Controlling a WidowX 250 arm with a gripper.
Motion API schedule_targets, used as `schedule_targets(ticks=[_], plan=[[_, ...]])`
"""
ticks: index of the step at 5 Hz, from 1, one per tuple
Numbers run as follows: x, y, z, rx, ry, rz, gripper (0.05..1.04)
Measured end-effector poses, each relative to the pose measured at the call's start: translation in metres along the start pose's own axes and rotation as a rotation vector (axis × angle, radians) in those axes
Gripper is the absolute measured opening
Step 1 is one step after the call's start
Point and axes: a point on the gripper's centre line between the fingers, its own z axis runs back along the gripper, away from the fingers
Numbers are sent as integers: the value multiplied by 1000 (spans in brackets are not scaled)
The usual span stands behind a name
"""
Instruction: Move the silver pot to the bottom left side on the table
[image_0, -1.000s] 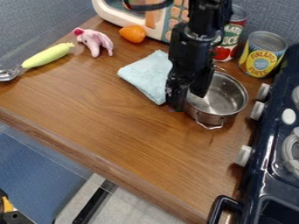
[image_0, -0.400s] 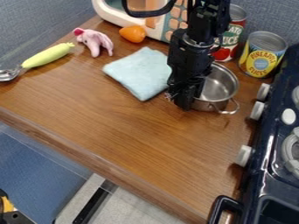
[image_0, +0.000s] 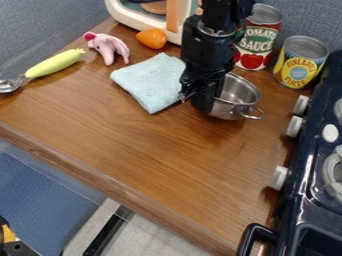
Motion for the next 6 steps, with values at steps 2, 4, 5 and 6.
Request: schedule_targets(ticks=[2,4,5,6], plan=[[22,43,40,-128,-24,126,73],[77,114,41,-135,-55,363,73],[91,137,29,-93,-58,405,73],[103,151,8,-42,-80,429,73]])
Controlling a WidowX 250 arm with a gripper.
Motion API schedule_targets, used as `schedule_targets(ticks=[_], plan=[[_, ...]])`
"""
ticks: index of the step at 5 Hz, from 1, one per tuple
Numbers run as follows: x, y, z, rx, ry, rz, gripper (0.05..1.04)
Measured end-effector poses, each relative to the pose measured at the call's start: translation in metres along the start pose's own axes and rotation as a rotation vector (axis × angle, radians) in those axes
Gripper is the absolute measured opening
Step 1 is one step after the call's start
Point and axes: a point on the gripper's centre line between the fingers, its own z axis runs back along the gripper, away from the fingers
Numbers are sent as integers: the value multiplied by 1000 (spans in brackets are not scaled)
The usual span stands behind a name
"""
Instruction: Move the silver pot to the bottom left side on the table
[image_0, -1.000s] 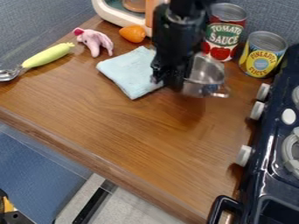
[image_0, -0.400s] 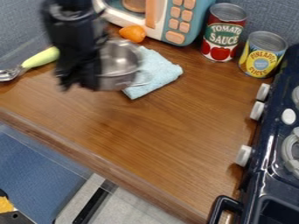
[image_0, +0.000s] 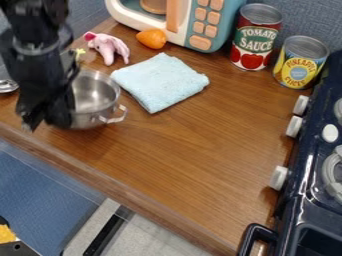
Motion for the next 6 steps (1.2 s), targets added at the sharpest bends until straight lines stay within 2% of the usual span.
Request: schedule_targets(ticks=[1,2,3,4,5,6], plan=[[2,-4,-15,12,2,-13,73],[5,-1,-20,33,-16,-22,102],[8,7,-24,92,-43,25,280],[8,5,-20,64,-1,23,567],[3,4,-9,72,5,-9,868],[1,-5,6,22,-3,-13,1021]])
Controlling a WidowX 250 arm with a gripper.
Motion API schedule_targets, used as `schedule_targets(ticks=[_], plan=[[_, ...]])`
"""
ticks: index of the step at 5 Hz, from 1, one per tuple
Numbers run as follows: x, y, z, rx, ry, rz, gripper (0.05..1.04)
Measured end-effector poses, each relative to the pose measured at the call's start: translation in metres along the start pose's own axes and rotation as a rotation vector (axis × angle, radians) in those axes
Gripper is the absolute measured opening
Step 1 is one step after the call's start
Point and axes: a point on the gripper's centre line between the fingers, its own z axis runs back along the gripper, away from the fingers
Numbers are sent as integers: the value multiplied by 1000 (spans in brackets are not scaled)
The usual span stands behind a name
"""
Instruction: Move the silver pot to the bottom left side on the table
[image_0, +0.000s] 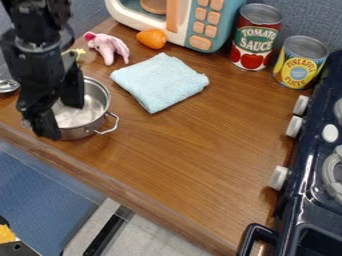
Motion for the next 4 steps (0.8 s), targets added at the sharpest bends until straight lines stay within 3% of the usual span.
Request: schedule_targets(ticks=[1,4], plan=[[5,-10,24,-61,-34,16,1011],[5,-10,25,-62,-34,19,1008]])
